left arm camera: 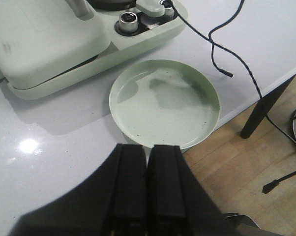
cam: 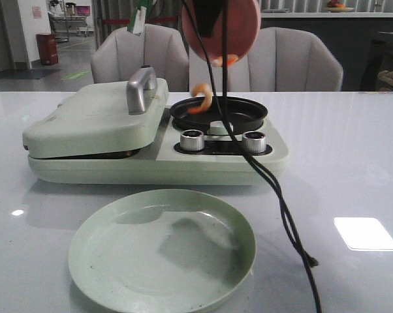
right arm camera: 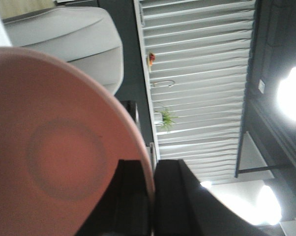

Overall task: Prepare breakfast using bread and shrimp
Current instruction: 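Lift the pink bowl over the frying pan and tip the shrimp in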

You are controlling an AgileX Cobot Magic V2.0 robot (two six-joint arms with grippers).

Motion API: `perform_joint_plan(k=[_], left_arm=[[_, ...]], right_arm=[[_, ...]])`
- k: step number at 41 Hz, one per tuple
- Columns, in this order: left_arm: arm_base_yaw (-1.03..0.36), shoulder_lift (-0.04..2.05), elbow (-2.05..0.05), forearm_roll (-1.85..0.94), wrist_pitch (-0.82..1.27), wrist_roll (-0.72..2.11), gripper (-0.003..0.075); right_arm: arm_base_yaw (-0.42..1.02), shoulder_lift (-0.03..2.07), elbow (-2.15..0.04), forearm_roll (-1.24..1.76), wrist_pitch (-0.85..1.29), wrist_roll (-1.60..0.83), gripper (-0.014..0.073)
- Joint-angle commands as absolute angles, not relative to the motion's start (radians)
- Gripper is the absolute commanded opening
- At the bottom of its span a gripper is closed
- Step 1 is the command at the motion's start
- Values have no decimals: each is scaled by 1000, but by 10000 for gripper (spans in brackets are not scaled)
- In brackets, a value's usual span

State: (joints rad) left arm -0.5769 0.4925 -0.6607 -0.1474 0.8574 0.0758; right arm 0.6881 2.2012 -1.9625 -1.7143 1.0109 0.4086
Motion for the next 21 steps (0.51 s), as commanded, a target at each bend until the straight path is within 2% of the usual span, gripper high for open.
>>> perform_joint_plan(k=[1, 13, 21], left_arm=[[-582, 496, -686, -159, 794, 66, 102], [-582, 496, -686, -153, 794, 66, 102], [-582, 496, -686, -147, 794, 66, 101]], right_arm=[[686, 2127, -2036, -1812, 1065, 378, 47], [685, 2144, -2040, -1793, 1036, 387, 47], [676, 2088, -2040, -1577, 1065, 396, 46]])
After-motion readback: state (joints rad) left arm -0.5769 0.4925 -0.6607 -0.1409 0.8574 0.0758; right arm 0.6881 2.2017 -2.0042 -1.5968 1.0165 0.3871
